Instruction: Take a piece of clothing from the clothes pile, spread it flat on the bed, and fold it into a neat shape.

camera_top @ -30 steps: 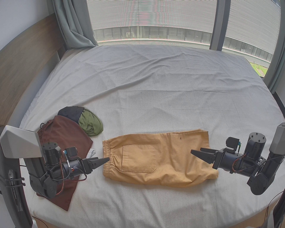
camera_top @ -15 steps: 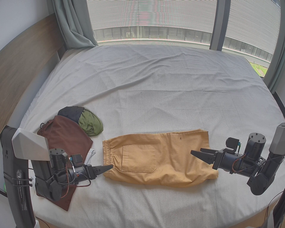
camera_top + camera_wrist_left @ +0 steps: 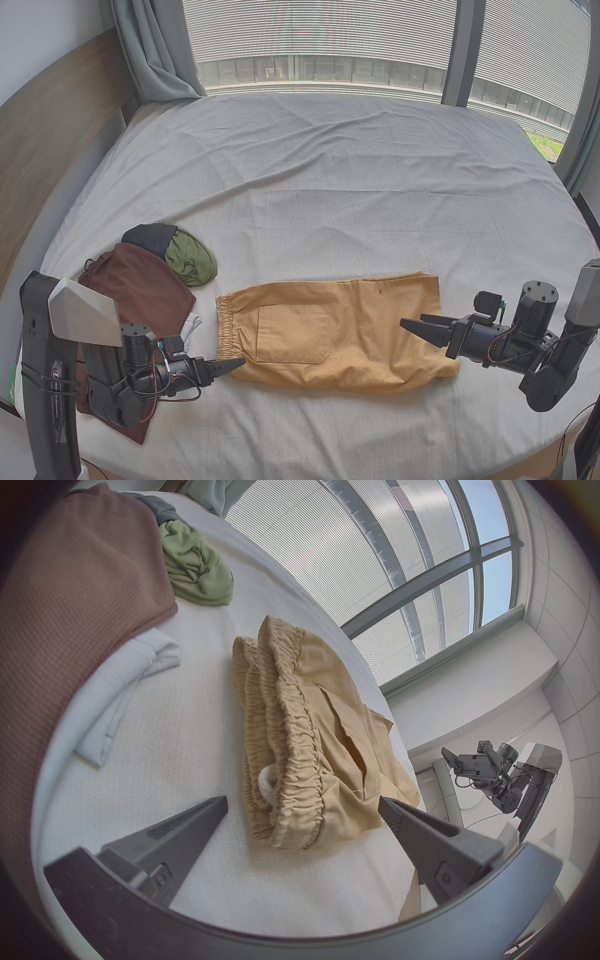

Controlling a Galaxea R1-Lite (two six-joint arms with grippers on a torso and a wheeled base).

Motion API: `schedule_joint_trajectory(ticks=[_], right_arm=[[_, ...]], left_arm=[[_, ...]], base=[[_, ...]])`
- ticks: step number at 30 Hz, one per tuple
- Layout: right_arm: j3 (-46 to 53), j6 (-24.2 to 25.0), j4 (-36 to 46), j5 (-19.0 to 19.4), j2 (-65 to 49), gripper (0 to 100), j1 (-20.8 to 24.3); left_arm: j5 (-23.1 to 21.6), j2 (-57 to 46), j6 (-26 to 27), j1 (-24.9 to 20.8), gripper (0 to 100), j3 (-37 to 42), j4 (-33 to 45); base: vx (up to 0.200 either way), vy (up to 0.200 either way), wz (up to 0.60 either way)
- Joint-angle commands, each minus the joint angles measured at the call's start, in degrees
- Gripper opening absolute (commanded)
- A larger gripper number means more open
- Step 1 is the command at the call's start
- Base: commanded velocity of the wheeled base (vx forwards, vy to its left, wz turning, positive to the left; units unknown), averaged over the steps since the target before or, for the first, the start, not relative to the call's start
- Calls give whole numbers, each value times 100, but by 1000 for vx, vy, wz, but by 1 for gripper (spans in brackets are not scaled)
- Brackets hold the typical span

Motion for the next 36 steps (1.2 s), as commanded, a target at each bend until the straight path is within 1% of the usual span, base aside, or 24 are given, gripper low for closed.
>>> schedule_joint_trajectory(ticks=[1,5,8,9,10,11,12,14,17,25,32,36], right_arm=[[-1,1,-1,3,12,100,22],[-1,1,-1,3,29,100,22],[-1,-7,-1,-6,82,100,22],[-10,-7,-1,-6,82,100,22],[-10,-7,-1,-6,82,100,22],[-10,-7,-1,-6,82,100,22],[-10,-7,-1,-15,91,100,22],[-10,-7,-1,-15,91,100,22],[-10,-7,-1,-15,91,100,22],[-10,-7,-1,-15,100,100,22],[-10,-7,-1,-15,161,100,22],[-10,-7,-1,-15,179,100,22]], left_arm=[[-1,70,-73,-168,100,22,7],[8,17,-530,-335,100,-75,-2],[8,-114,-1014,-353,100,-215,-2],[17,-141,-1075,-353,100,-224,7],[69,-264,-1506,-362,100,-347,7],[69,-264,-1506,-362,100,-347,7],[184,-361,-1866,-362,100,-497,-2],[324,-396,-1998,-353,100,-628,-2],[412,-369,-2016,-344,100,-699,-2],[412,-273,-2007,-388,100,-716,-2],[439,-123,-1796,-406,100,-725,-2],[641,-106,-1778,-423,100,-751,-2]], base=[[0,0,0],[0,0,0],[0,0,0],[0,0,0],[0,0,0],[0,0,0],[0,0,0],[0,0,0],[0,0,0],[0,0,0],[0,0,0],[0,0,0]])
